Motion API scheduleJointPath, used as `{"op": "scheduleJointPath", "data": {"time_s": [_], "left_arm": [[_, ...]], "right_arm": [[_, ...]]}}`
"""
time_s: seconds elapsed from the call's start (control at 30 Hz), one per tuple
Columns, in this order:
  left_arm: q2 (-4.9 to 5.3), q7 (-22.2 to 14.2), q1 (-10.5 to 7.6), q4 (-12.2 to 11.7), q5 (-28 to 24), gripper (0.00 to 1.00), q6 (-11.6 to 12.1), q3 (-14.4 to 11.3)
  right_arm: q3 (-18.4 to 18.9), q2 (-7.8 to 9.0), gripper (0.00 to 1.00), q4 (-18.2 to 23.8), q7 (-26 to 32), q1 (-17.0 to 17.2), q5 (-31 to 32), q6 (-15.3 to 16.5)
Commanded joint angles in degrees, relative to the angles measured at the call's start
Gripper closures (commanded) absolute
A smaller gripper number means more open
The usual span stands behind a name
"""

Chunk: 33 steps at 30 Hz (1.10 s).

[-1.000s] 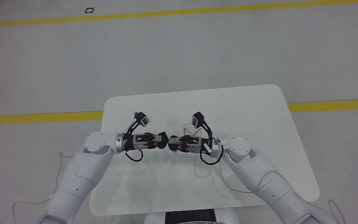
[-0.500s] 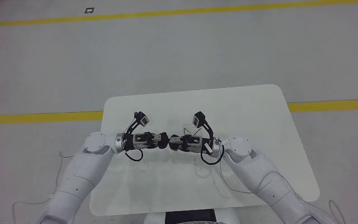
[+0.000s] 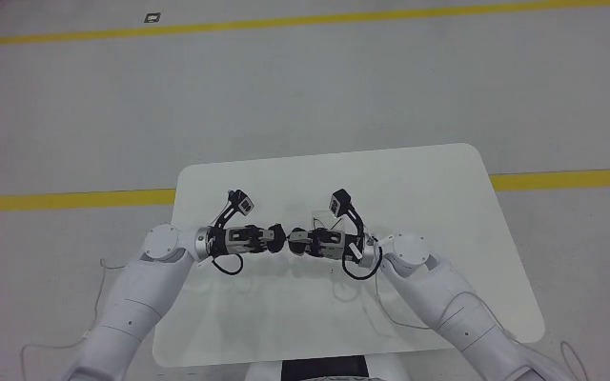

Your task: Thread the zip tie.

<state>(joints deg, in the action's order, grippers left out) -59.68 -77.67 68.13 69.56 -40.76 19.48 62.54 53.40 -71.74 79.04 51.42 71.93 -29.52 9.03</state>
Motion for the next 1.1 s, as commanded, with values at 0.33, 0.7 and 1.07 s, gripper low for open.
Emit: {"op": "scheduleJointPath", "data": {"time_s": [0.33,0.7,1.07], "left_arm": [[-0.02,0.03,-0.15,-0.23,-0.07,0.86,0.00,-0.16],[-0.02,-0.36,-0.07,0.11,0.03,0.86,0.00,-0.21],[-0.06,-0.49,0.13,0.46,-0.17,0.89,0.00,0.22]], "right_arm": [[-0.07,-0.08,1.00,-0.17,0.15,-0.12,-0.08,-0.05],[0.14,-0.13,1.00,-0.06,-0.60,0.03,-0.26,0.07],[0.57,-0.16,1.00,-0.19,-1.82,0.26,-0.38,-0.07]]}}
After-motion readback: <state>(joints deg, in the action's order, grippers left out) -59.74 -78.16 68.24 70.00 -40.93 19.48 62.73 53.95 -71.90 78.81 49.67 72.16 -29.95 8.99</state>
